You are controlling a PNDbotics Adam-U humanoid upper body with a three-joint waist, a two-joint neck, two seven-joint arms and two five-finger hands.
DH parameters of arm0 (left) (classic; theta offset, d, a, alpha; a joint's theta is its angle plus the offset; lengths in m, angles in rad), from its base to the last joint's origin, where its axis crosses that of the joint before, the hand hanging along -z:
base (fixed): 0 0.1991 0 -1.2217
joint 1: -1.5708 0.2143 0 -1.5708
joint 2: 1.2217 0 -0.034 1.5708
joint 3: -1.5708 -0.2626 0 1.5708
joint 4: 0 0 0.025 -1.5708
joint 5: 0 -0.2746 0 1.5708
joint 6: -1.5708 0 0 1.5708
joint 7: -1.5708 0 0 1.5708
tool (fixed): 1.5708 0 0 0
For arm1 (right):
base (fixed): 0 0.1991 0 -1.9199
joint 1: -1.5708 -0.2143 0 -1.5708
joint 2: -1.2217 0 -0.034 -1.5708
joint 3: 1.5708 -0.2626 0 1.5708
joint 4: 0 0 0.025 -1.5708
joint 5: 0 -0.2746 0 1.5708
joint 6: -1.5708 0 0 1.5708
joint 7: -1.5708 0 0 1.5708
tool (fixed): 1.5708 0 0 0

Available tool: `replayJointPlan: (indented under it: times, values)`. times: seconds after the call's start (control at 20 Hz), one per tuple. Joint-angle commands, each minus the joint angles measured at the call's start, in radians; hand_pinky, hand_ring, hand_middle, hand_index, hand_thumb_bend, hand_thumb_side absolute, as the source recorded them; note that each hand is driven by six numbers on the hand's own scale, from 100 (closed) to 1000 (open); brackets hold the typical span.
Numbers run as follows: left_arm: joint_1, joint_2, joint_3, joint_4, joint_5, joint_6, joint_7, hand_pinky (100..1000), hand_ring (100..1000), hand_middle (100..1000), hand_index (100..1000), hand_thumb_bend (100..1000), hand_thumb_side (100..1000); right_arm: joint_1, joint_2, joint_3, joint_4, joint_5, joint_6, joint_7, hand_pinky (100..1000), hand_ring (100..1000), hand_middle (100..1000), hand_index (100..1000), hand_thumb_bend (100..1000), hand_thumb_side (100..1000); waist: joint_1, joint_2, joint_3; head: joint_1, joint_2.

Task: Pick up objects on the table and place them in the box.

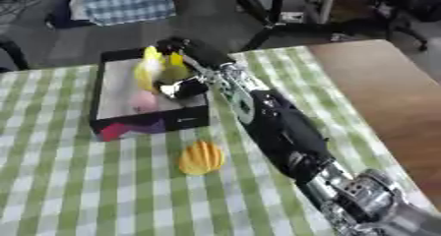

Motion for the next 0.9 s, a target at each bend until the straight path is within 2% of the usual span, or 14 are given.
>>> replayJointPlan:
  times: [0.05,0.3,0.6,0.75,0.9]
  values:
    - [0.008,0.033,0.015,-0.009,-0.007,0.000,0.009,731,567,639,833,580,672,0.004,-0.076,0.041,-0.102,-0.052,-0.042,-0.031,893,820,835,939,214,471,-0.012,-0.026,-0.014,0.028,0.015]
    - [0.032,0.044,0.025,-0.001,-0.007,0.002,0.017,732,567,642,833,572,674,0.094,-0.196,0.135,-0.232,-0.132,-0.121,-0.039,890,812,823,939,202,499,-0.020,-0.040,-0.050,0.056,0.029]
    - [0.043,0.046,0.026,0.019,-0.001,0.001,0.017,732,567,643,833,566,675,0.251,-0.297,0.225,-0.392,-0.231,-0.210,0.050,894,810,822,947,177,562,-0.025,-0.048,-0.069,0.073,0.032]
    - [0.043,0.045,0.024,0.026,0.001,0.000,0.016,733,567,644,833,564,676,0.311,-0.328,0.263,-0.468,-0.280,-0.200,0.098,896,813,826,954,171,588,-0.026,-0.050,-0.068,0.073,0.032]
    - [0.043,0.043,0.022,0.030,0.003,-0.001,0.013,733,567,644,833,561,678,0.328,-0.338,0.296,-0.510,-0.328,-0.165,0.146,896,812,826,954,168,596,-0.026,-0.050,-0.068,0.070,0.033]
